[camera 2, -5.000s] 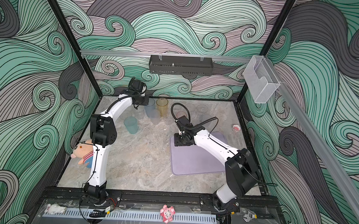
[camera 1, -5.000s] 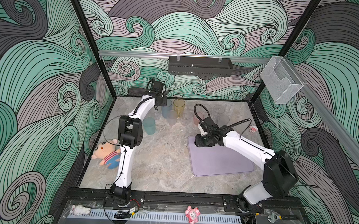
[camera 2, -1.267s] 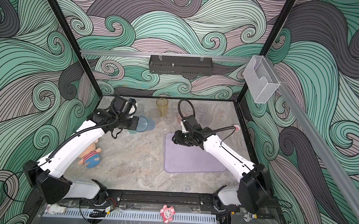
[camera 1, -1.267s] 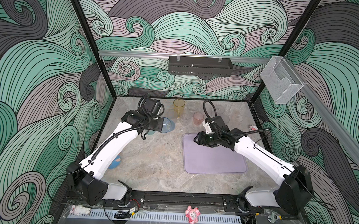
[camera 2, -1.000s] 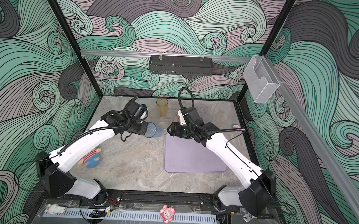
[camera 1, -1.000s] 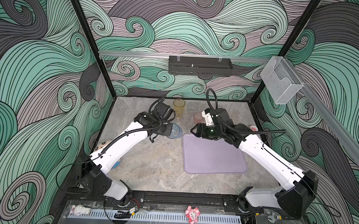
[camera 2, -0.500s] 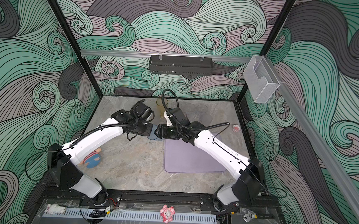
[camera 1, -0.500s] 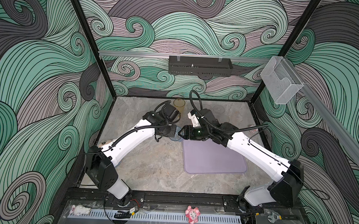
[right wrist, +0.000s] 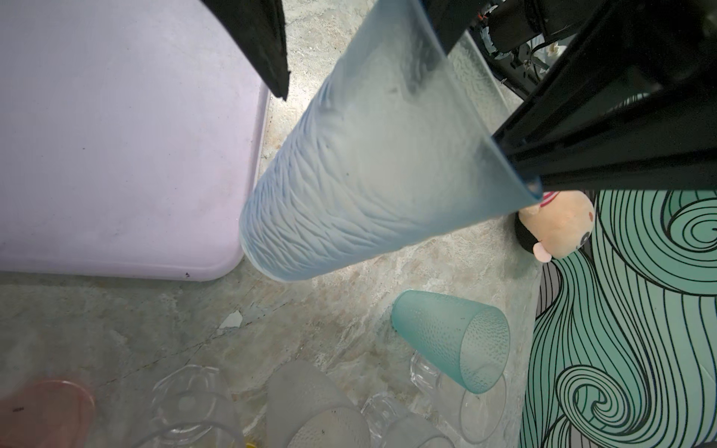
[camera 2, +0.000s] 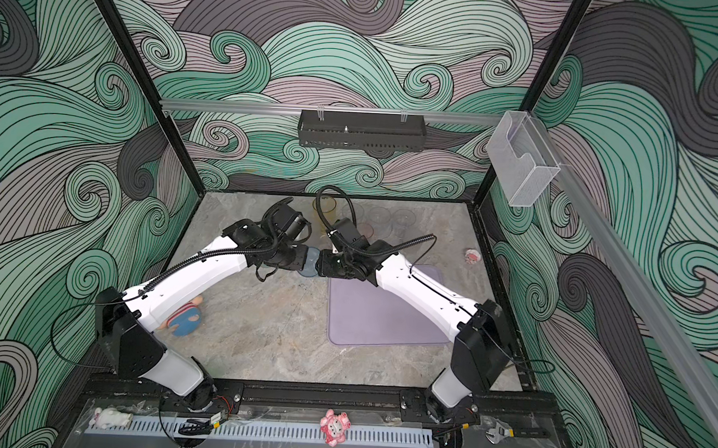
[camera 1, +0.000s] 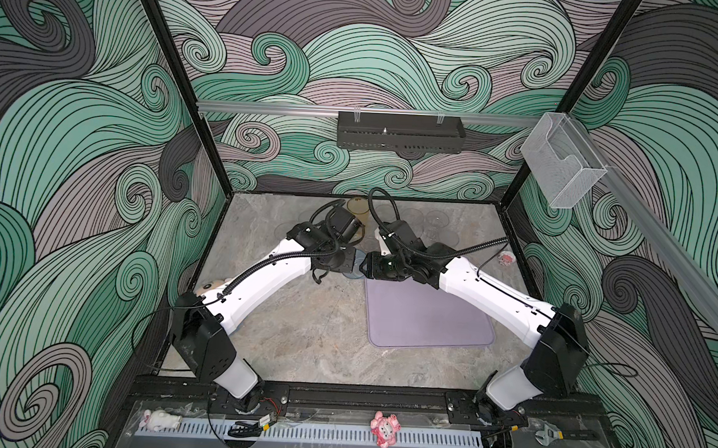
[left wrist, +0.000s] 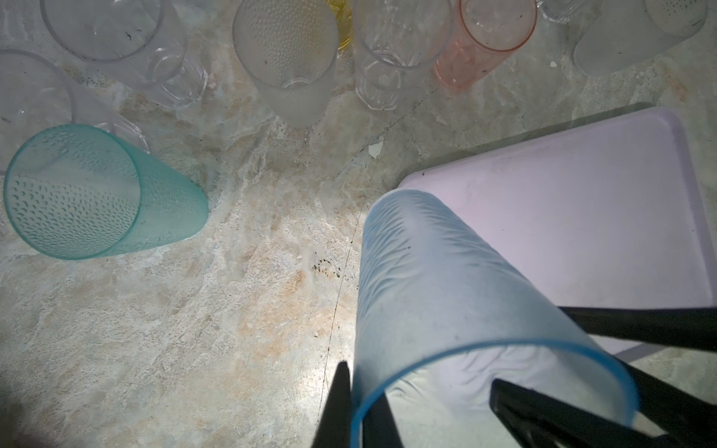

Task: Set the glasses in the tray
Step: 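Bring the blue cup to the right gripper while the right gripper closes on it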

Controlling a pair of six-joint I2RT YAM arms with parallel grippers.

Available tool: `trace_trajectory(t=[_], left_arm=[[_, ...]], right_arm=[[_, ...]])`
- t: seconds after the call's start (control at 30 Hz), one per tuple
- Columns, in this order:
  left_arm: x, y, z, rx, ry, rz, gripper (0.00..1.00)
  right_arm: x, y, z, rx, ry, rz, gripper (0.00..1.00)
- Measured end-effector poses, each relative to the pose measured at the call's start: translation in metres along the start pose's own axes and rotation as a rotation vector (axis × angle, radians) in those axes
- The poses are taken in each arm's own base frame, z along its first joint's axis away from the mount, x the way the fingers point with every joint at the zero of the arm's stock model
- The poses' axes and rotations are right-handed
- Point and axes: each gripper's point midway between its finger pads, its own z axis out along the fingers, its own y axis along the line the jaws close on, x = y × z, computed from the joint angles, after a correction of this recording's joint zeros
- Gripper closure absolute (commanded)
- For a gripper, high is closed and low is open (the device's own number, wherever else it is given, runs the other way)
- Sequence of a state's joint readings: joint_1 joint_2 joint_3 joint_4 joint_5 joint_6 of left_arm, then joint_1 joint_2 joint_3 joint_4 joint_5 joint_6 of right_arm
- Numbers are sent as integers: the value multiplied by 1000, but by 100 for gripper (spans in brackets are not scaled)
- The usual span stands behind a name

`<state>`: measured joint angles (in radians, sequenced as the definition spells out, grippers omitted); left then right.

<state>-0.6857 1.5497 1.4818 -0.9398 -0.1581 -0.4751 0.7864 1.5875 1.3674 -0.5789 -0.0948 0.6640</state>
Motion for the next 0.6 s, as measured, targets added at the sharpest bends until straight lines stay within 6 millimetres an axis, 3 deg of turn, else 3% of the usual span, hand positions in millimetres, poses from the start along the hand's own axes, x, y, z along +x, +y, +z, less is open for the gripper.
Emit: trace_trajectory(t=[0.2, 0.6], left_arm=[[-6, -4, -3, -7, -35, -4, 100], [-9, -5, -3, -16, -53, -2, 100]], right_arm=[[-8, 0, -5, 28, -34, -7, 70], [-11, -3, -5, 47, -48, -7, 81]])
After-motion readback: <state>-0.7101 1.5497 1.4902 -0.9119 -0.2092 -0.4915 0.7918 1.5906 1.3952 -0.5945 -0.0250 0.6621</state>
